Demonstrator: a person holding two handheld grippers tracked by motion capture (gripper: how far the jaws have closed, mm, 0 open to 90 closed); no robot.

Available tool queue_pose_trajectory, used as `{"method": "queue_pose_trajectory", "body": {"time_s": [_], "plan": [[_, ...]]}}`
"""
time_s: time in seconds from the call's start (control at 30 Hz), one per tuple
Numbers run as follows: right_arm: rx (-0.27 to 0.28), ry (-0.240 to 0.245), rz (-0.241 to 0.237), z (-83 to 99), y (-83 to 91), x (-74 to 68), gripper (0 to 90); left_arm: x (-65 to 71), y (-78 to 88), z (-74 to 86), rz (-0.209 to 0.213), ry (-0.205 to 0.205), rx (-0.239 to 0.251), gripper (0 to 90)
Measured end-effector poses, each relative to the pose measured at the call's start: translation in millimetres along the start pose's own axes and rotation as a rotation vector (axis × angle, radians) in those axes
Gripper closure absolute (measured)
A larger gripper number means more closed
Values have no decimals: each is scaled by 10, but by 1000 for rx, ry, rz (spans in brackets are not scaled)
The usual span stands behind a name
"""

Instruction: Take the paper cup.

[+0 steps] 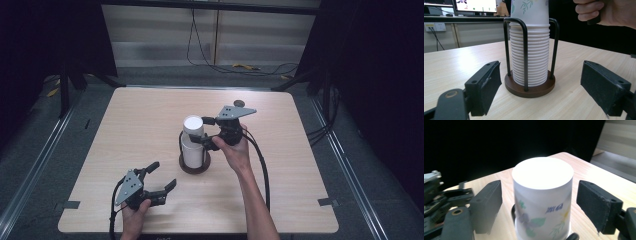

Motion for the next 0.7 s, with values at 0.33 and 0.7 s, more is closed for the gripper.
{"method": "queue_pose_trajectory", "body": {"time_s": [0.33,0.7], "plan": [[-45,-1,0,-29,-140,14,235,-1,3,0,4,-5,1,164],[-68,8,9,-68,-158,26,322,2,4,1,2,-1,1,164]]}}
Point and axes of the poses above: each handheld gripper's, and its own axes: y roughly backward along the jaws, z roughly out of its underside, x roughly to its right, the point moved 3 cm from there along -y, roughly forward along the jaws
